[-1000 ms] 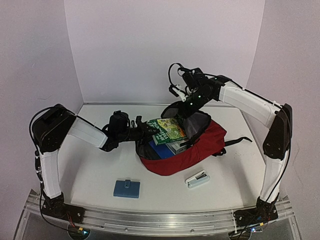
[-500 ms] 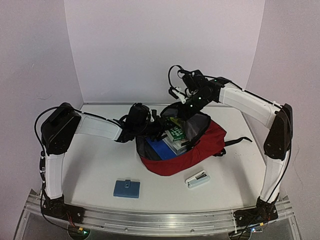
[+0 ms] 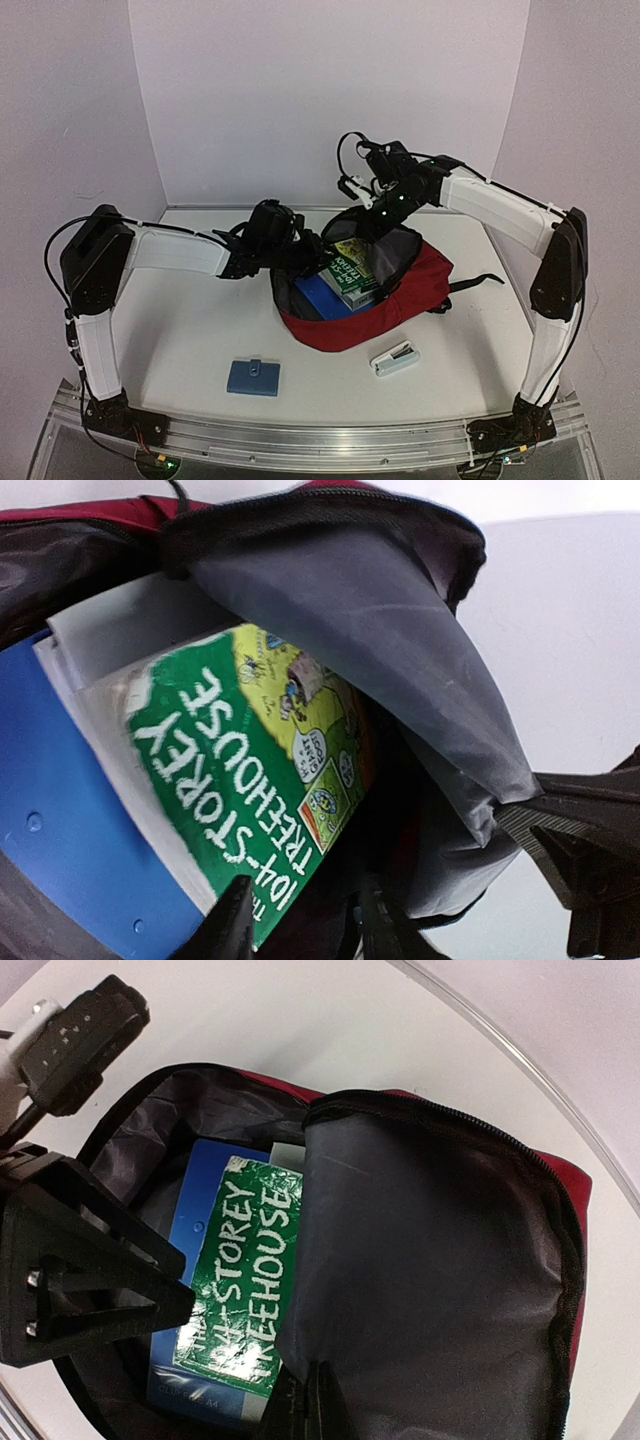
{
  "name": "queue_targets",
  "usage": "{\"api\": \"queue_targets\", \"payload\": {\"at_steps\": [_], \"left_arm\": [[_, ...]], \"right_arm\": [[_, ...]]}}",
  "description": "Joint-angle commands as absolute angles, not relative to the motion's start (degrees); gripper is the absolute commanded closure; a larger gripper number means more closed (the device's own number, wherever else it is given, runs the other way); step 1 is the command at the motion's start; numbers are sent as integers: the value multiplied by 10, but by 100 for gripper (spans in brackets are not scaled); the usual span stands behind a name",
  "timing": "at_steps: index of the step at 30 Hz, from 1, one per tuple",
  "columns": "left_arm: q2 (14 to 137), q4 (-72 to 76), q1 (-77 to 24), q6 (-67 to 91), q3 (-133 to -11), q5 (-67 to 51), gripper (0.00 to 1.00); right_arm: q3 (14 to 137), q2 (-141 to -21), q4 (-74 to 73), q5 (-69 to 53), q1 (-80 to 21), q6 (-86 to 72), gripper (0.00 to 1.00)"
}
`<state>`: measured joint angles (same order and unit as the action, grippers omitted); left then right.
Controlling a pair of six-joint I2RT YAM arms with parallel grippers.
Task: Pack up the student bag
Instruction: Place the book in the student bag.
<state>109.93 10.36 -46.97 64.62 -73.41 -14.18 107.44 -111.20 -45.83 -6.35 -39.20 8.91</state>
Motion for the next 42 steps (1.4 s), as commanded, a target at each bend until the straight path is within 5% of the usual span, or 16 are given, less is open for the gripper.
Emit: {"api": "queue_targets", "payload": {"at_steps": [1, 6, 13, 20, 28, 35, 38, 40, 42], "left_arm": [[1148, 149, -474, 640, -779, -177, 72], [1182, 155, -475, 646, -826, -197, 77], [1083, 121, -482, 612, -736, -142, 60], [1052, 86, -487, 617, -677, -110, 56], [1174, 74, -486, 600, -802, -149, 61], [1223, 64, -494, 563, -913, -169, 78], [1208, 61, -494, 560, -890, -166, 69], [1183, 70, -494, 560, -852, -161, 58], [1142, 76, -494, 559, -801, -147, 49]], "right_arm": [[1073, -1072, -433, -99, -399, 88, 100], [1067, -1065, -433, -101, -399, 91, 100], [1053, -1056, -433, -94, -396, 98, 100], [1057, -1062, -433, -102, -395, 101, 100], [1058, -1062, -433, -112, -395, 98, 100], [1047, -1073, -433, -143, -395, 94, 100], [1049, -1079, -434, -183, -395, 92, 100], [1049, -1078, -436, -227, -395, 90, 91], [1048, -1066, -442, -266, -395, 88, 67]]}}
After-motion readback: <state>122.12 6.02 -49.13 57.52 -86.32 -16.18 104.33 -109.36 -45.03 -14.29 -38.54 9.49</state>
